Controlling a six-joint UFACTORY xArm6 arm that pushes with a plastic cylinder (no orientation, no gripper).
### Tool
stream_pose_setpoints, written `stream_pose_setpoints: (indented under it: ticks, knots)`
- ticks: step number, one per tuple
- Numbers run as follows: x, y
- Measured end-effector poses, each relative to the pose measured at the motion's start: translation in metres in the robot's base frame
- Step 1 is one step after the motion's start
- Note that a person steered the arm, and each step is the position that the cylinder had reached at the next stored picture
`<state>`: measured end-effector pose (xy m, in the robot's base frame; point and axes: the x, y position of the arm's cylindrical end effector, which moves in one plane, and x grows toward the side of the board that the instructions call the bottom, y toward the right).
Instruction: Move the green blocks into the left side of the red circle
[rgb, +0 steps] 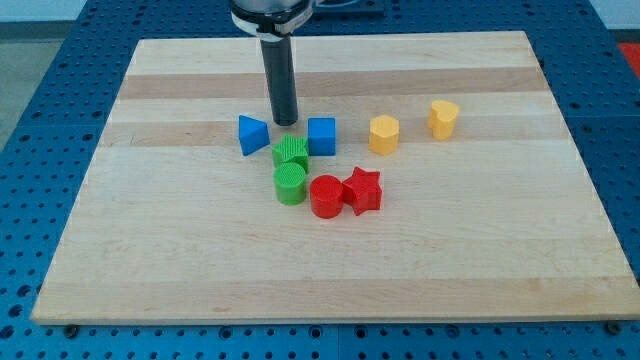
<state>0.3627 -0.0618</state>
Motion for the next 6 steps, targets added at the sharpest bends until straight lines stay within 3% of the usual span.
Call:
stream_pose_setpoints:
  ticks: [1, 5, 6]
  knots:
    - [0.005, 0.000]
    - [0.106, 0.000]
    - [0.115, 0.000]
